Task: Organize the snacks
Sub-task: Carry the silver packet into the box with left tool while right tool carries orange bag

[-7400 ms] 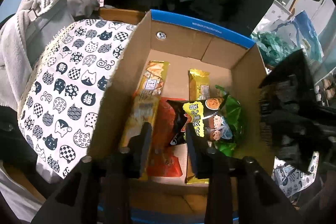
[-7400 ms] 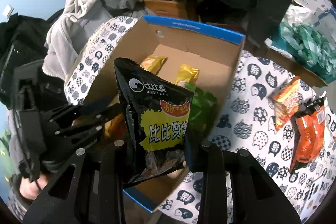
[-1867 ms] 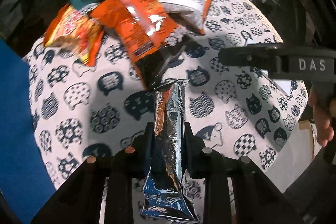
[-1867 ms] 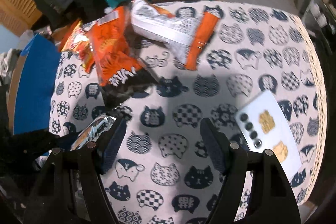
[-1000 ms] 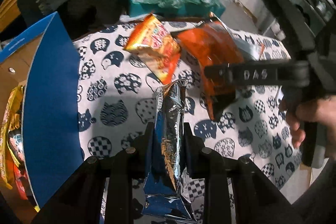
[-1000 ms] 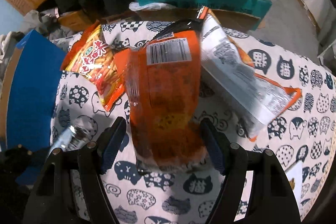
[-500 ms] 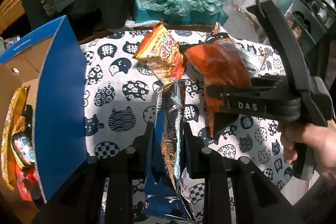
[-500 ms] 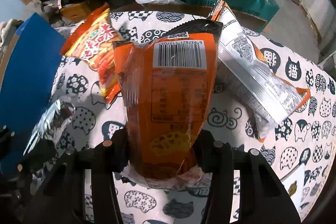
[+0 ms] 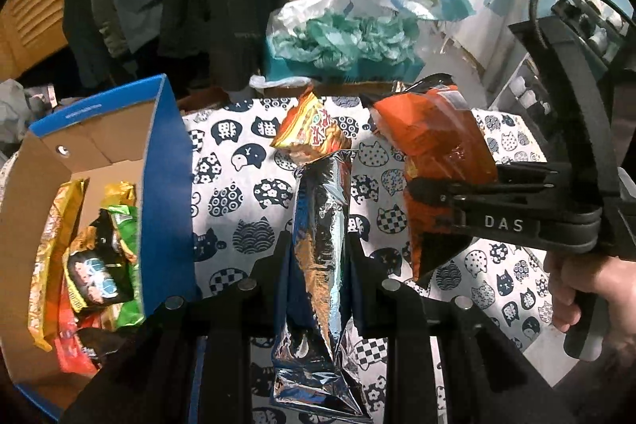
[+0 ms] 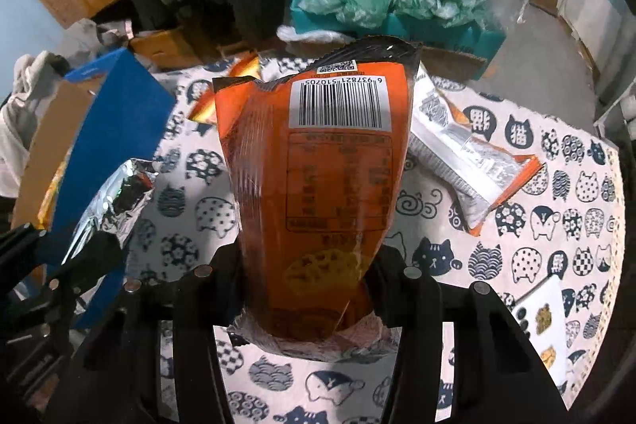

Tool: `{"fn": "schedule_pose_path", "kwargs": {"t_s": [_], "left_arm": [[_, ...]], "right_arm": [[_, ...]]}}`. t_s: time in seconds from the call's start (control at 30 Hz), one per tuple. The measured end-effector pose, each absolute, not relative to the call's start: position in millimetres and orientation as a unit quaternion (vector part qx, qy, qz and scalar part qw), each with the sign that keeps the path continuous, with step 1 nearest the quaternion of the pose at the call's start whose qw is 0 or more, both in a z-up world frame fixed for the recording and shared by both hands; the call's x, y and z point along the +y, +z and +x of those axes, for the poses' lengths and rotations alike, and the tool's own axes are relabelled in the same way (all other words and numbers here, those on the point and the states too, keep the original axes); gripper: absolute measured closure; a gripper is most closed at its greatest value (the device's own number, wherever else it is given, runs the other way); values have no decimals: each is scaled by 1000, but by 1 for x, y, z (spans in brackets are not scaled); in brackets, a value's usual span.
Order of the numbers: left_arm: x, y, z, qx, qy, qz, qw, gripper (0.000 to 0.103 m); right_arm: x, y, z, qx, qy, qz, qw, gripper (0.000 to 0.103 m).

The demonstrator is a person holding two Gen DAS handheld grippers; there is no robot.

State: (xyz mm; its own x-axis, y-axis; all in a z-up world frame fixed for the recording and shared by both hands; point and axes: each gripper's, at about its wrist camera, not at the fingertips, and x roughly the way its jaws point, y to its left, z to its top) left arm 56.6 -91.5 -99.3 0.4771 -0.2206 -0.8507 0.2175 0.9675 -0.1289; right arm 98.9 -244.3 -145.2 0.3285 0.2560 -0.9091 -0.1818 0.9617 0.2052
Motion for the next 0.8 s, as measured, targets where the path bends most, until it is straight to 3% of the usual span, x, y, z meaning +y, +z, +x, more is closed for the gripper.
{"fn": "schedule_pose_path", "kwargs": {"t_s": [0.8], "left_arm": [[-8,-44,33,464,-81,-41,881,78]], "right_arm": [[-194,-74,73,529,180,49,828,54]]}}
